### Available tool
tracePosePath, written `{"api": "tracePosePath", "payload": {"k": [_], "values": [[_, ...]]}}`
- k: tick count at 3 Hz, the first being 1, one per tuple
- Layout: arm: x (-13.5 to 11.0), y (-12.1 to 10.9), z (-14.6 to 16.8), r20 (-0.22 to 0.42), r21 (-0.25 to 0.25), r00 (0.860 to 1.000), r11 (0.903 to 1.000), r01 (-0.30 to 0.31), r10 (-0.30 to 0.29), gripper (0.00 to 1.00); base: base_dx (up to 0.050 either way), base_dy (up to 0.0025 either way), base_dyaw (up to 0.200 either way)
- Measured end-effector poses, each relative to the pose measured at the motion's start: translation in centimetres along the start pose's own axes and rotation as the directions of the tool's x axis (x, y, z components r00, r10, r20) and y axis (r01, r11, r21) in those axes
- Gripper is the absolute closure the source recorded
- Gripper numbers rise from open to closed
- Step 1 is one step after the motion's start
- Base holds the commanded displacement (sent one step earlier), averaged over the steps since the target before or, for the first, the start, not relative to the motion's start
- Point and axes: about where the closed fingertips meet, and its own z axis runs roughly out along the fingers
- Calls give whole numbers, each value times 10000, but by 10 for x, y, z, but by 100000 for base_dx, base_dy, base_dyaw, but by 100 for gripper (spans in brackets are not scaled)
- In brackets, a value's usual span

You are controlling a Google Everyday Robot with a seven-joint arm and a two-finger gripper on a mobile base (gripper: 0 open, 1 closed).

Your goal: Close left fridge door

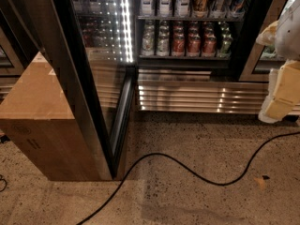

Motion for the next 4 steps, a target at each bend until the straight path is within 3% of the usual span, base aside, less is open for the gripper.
{"api": "tracePosePath", "payload": {"k": [1,3,4], "values": [[0,0,0,1,2,10000,10000,0,0,0,-4950,1,-3],[0,0,0,1,2,10000,10000,0,0,0,-1,1,18987],[0,0,0,1,2,10000,10000,0,0,0,-5002,5,-37]]}}
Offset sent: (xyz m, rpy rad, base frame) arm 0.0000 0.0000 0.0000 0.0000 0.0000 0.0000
